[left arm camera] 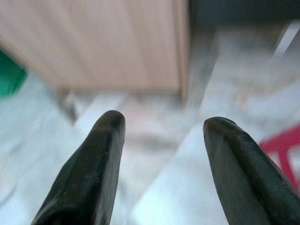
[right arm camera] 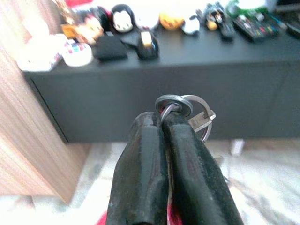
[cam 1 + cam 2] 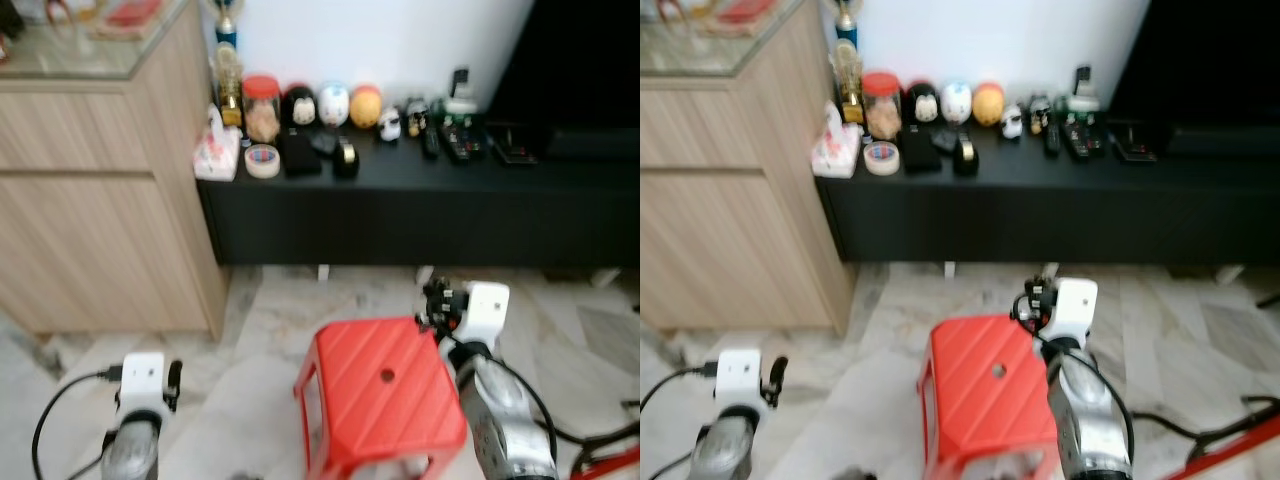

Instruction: Hang keys on a hook

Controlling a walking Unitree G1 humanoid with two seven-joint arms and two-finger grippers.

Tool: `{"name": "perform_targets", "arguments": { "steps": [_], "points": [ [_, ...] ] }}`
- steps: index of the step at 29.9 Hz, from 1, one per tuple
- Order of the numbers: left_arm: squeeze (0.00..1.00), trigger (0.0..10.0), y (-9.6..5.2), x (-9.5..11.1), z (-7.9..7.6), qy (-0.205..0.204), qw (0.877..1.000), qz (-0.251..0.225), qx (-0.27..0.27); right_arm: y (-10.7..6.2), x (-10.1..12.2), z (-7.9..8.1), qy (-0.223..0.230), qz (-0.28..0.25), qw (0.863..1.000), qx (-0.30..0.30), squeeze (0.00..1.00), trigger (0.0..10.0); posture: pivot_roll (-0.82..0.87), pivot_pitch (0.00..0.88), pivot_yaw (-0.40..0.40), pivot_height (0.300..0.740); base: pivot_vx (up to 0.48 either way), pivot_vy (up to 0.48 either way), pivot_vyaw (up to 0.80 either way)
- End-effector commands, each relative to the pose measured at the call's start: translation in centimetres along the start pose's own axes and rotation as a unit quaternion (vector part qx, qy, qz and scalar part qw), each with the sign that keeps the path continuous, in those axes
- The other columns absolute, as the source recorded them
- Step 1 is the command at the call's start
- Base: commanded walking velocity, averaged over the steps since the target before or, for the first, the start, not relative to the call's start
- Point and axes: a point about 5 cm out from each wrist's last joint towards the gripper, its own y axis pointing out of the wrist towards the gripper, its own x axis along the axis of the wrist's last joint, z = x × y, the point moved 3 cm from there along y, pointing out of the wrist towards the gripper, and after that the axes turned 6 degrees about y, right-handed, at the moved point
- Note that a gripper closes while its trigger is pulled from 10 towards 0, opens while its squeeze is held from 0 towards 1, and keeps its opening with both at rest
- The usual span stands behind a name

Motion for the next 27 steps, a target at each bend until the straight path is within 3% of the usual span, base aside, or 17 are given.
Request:
{"name": "perform_targets", "arguments": {
  "steps": [1,5,7,11,27],
  "points": [
    [0.00,10.0,-0.9,-2.9,-0.4,-0.004,0.998,0.056,-0.012,-0.1,0.8,-0.5,-0.009,-0.020,1.000,-0.011,0.00,10.0,0.10,0.000,-0.090,0.729,0.000,0.000,0.00],
    [0.00,10.0,-1.7,-5.0,-0.5,-0.015,0.995,0.098,-0.012,-0.1,0.8,-0.5,-0.014,-0.020,1.000,-0.010,0.00,10.0,0.11,0.000,-0.091,0.729,0.000,0.000,0.00],
    [0.00,10.0,-2.9,-7.1,-1.1,-0.040,0.989,0.140,-0.007,0.3,1.2,-0.8,0.001,-0.029,0.999,-0.031,0.00,10.0,0.11,0.000,-0.091,0.729,0.000,0.000,0.00],
    [0.00,10.0,-3.9,-8.8,-2.0,-0.028,0.983,0.182,-0.020,0.5,1.1,-0.8,0.005,-0.029,0.999,-0.042,0.00,10.0,0.11,0.000,-0.086,0.729,0.000,0.000,0.00],
    [0.00,10.0,-4.8,-10.1,-2.5,-0.013,0.976,0.211,-0.049,0.2,-0.2,-0.6,0.001,-0.014,0.998,-0.054,0.00,10.0,0.11,0.000,-0.059,0.729,0.000,0.000,0.00]
  ]
}}
